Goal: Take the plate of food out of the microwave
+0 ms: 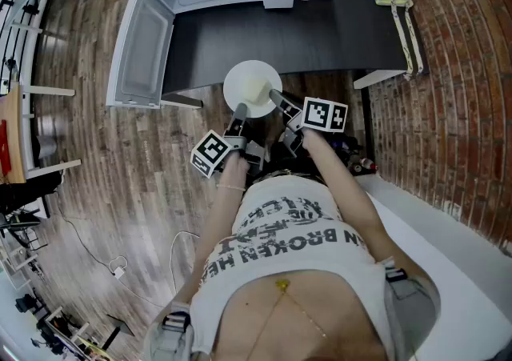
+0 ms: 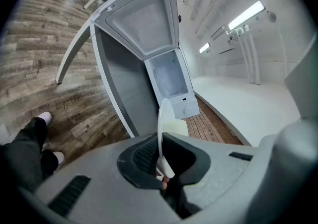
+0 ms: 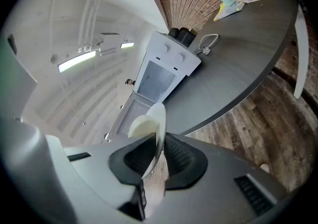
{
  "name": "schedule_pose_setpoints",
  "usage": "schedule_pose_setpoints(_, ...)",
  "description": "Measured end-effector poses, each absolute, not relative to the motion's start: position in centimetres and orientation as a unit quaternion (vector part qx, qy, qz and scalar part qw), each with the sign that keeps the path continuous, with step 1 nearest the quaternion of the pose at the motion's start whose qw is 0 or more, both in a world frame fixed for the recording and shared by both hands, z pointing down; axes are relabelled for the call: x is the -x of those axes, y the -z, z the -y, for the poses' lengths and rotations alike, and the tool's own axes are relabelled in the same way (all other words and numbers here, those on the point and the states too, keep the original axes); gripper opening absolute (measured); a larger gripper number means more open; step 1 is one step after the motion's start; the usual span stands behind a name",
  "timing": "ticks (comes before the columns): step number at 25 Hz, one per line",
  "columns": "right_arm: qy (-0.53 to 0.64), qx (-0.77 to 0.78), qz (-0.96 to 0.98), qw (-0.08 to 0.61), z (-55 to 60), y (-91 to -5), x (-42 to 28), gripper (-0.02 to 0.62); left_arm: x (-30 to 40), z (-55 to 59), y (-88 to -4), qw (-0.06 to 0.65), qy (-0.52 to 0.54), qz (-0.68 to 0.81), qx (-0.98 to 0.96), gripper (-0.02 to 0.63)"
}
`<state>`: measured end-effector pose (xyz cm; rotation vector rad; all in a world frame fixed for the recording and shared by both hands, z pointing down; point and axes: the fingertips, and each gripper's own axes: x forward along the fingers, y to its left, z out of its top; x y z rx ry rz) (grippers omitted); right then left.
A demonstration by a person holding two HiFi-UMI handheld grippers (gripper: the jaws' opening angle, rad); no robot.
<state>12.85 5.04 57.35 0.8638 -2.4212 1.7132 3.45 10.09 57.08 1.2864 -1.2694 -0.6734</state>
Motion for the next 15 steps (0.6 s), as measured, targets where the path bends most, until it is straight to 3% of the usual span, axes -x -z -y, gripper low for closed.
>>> schedule_pose_setpoints(15,-0.554,-0.279,0.784,0.028,-5.2,-57.35,-12.88,0.051,-3.52,-10.32,-57.1,0.57,0.288,0.542,-0.547,0.019)
